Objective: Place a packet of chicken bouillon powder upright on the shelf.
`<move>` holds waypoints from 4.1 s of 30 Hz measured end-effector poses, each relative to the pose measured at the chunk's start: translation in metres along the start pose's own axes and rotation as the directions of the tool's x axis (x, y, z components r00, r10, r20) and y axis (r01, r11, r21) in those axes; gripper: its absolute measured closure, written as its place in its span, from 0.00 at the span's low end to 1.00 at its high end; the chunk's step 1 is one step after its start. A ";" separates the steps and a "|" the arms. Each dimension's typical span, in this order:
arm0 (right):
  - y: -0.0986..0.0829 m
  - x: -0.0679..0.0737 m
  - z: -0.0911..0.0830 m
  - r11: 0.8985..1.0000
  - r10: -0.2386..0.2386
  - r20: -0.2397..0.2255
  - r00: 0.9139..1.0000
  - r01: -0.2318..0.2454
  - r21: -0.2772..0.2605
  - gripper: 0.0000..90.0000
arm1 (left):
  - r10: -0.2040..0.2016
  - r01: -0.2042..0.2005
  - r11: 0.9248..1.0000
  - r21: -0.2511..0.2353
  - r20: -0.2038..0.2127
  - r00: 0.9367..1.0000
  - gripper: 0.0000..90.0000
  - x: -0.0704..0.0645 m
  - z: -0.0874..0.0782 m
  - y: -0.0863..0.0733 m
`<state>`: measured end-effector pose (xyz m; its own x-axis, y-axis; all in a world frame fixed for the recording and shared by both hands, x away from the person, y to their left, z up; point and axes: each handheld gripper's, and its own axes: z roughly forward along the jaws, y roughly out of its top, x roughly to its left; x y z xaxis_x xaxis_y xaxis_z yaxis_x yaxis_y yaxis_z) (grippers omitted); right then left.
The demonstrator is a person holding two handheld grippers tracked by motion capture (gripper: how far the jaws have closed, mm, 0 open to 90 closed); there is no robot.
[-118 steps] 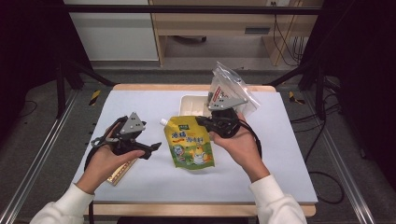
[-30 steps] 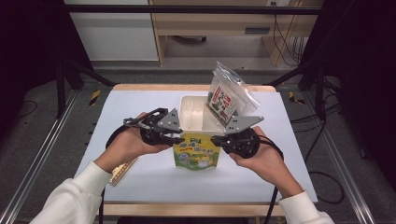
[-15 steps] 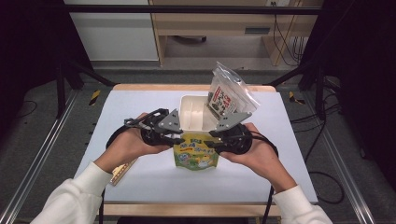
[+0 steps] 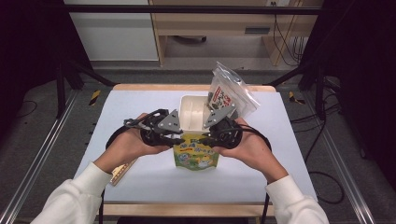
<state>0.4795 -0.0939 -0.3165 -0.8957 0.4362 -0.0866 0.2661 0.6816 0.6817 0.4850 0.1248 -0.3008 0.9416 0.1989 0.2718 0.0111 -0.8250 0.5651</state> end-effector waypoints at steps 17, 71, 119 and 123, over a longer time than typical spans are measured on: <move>-0.004 -0.003 -0.013 0.981 0.184 -0.076 0.980 -0.187 -0.041 1.00 | -0.174 0.160 0.978 -0.132 -0.100 0.980 0.31 0.001 -0.018 -0.028; 0.059 -0.034 -0.031 0.681 0.661 0.176 0.730 -0.484 -0.549 1.00 | -0.598 0.542 0.800 -0.257 -0.268 0.756 0.11 -0.065 0.019 -0.186; 0.074 -0.074 0.026 0.665 0.736 0.324 0.595 -0.544 -0.511 1.00 | -0.583 0.528 0.810 -0.255 -0.263 0.769 0.11 -0.066 0.020 -0.185; 0.072 -0.074 0.026 0.669 0.735 0.339 0.588 -0.544 -0.507 1.00 | -0.584 0.528 0.810 -0.256 -0.263 0.768 0.11 -0.066 0.020 -0.185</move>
<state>0.5740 -0.0617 -0.2799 -0.2101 0.9563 0.2036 0.4845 -0.0790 0.8712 0.4277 0.2534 -0.4389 0.6286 0.7732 0.0836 0.4194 -0.4275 0.8008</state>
